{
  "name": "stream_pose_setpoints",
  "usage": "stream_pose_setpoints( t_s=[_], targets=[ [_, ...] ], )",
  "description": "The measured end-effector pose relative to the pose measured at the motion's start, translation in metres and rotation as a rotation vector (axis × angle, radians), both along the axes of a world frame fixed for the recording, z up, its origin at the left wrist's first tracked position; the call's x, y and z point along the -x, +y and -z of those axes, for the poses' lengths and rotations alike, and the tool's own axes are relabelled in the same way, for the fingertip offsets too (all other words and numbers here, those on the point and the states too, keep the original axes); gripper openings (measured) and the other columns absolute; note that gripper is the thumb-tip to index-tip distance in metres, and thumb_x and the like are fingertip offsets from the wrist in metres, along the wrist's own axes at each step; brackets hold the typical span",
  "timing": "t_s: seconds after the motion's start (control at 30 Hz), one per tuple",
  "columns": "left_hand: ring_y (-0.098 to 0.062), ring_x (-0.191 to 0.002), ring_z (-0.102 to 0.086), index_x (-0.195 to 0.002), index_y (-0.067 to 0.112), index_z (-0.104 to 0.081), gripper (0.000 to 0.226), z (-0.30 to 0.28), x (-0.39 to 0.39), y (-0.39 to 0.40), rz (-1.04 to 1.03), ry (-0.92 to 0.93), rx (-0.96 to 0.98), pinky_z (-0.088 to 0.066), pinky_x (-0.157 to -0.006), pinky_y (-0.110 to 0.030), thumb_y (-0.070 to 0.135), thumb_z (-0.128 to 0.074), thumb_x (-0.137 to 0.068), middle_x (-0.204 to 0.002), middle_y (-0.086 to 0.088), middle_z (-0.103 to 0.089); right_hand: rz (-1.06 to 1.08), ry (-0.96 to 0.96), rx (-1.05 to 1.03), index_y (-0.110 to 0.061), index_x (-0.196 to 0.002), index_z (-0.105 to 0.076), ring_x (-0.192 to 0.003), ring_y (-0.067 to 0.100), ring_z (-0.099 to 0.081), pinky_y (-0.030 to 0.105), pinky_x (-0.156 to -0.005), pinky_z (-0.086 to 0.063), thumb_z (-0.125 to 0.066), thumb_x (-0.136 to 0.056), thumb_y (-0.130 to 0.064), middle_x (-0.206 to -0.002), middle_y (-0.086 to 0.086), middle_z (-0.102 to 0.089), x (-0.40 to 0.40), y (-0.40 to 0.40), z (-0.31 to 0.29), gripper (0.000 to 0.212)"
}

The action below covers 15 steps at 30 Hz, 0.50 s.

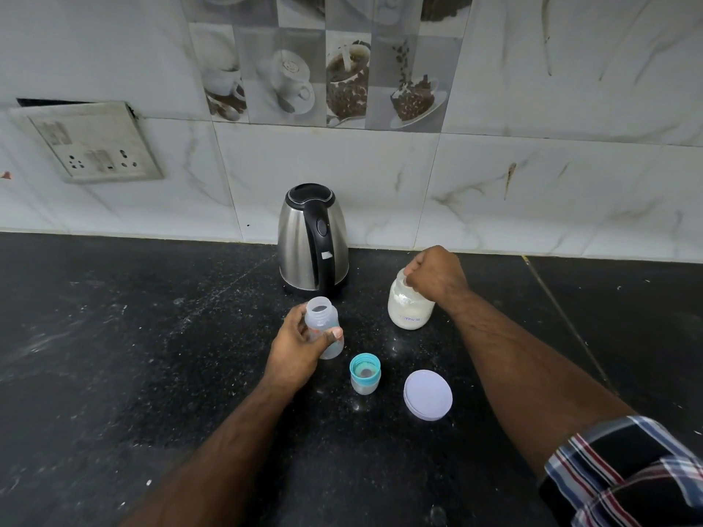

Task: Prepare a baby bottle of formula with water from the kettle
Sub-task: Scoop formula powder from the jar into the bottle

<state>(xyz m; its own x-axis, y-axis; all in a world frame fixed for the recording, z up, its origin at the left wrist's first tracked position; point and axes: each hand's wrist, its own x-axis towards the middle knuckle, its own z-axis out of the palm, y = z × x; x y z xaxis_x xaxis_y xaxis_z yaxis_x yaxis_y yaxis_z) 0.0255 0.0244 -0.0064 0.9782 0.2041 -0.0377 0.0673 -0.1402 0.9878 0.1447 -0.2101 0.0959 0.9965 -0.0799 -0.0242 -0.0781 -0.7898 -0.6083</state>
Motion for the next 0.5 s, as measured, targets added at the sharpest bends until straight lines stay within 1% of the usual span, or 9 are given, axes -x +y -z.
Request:
stream_pose_setpoints(
  t_s=[0.03, 0.1, 0.17, 0.27, 0.3, 0.33, 0.4, 0.5],
  targets=[
    [-0.004, -0.113, -0.068, -0.128, 0.036, -0.055, 0.06, 0.0, 0.0, 0.001, -0.001, 0.002, 0.004, -0.054, -0.102, -0.032, 0.026, -0.089, -0.079, -0.124, 0.011, -0.071, 0.017, 0.015, -0.04, -0.018, -0.077, -0.076, -0.092, 0.019, -0.071, 0.031, -0.082, -0.056, -0.078, -0.082, -0.004, -0.084, 0.0, -0.075, 0.001, -0.001, 0.0, 0.015],
    [-0.005, -0.114, -0.068, -0.129, 0.036, -0.056, 0.061, 0.0, 0.001, 0.002, -0.004, 0.004, -0.001, -0.054, -0.104, -0.035, 0.027, -0.089, -0.079, -0.125, 0.01, -0.071, 0.066, 0.033, -0.131, -0.016, -0.08, -0.078, -0.085, 0.02, -0.071, 0.034, -0.081, -0.059, -0.082, -0.078, -0.005, -0.083, 0.001, -0.076, 0.003, -0.005, 0.0, 0.012],
    [-0.007, -0.115, -0.068, -0.131, 0.033, -0.056, 0.063, -0.001, 0.002, 0.002, -0.005, 0.006, -0.011, -0.054, -0.106, -0.038, 0.03, -0.09, -0.078, -0.126, 0.01, -0.07, 0.134, 0.05, -0.247, -0.016, -0.077, -0.078, -0.075, 0.016, -0.068, 0.031, -0.07, -0.057, -0.083, -0.076, -0.003, -0.084, 0.003, -0.077, 0.006, -0.013, -0.001, 0.014],
    [-0.011, -0.119, -0.067, -0.138, 0.026, -0.055, 0.069, -0.003, 0.002, 0.0, -0.003, 0.007, -0.015, -0.053, -0.108, -0.043, 0.03, -0.09, -0.078, -0.13, 0.007, -0.069, 0.239, 0.081, -0.418, -0.01, -0.081, -0.077, -0.053, 0.01, -0.058, 0.021, -0.046, -0.045, -0.082, -0.076, 0.002, -0.077, 0.008, -0.076, 0.01, -0.028, 0.0, 0.013],
    [-0.012, -0.12, -0.067, -0.139, 0.024, -0.055, 0.07, -0.004, 0.002, 0.0, -0.002, 0.005, -0.01, -0.053, -0.109, -0.043, 0.029, -0.089, -0.079, -0.13, 0.007, -0.069, 0.27, 0.089, -0.459, -0.009, -0.082, -0.077, -0.05, 0.009, -0.056, 0.02, -0.042, -0.042, -0.081, -0.077, 0.003, -0.077, 0.01, -0.076, 0.011, -0.033, 0.001, 0.014],
    [-0.012, -0.12, -0.067, -0.138, 0.024, -0.055, 0.069, -0.005, 0.003, -0.001, -0.002, 0.003, -0.008, -0.053, -0.108, -0.042, 0.028, -0.089, -0.079, -0.13, 0.006, -0.069, 0.293, 0.095, -0.488, -0.009, -0.084, -0.077, -0.05, 0.01, -0.055, 0.02, -0.042, -0.041, -0.081, -0.077, 0.004, -0.077, 0.012, -0.076, 0.013, -0.037, 0.002, 0.015],
    [-0.008, -0.116, -0.067, -0.135, 0.027, -0.056, 0.064, -0.007, 0.004, -0.003, -0.006, -0.001, -0.013, -0.054, -0.105, -0.036, 0.027, -0.089, -0.079, -0.127, 0.008, -0.07, 0.321, 0.103, -0.531, -0.008, -0.088, -0.076, -0.051, 0.01, -0.057, 0.021, -0.043, -0.044, -0.08, -0.078, 0.005, -0.077, 0.011, -0.075, 0.015, -0.042, 0.004, 0.017],
    [0.006, -0.106, -0.067, -0.128, 0.034, -0.055, 0.058, -0.01, 0.007, -0.006, -0.006, -0.004, -0.028, -0.052, -0.092, -0.019, 0.027, -0.088, -0.08, -0.12, 0.015, -0.069, 0.351, 0.105, -0.576, -0.006, -0.09, -0.076, -0.055, 0.012, -0.058, 0.022, -0.045, -0.045, -0.08, -0.078, 0.006, -0.078, 0.012, -0.075, 0.017, -0.048, 0.007, 0.017]
  ],
)
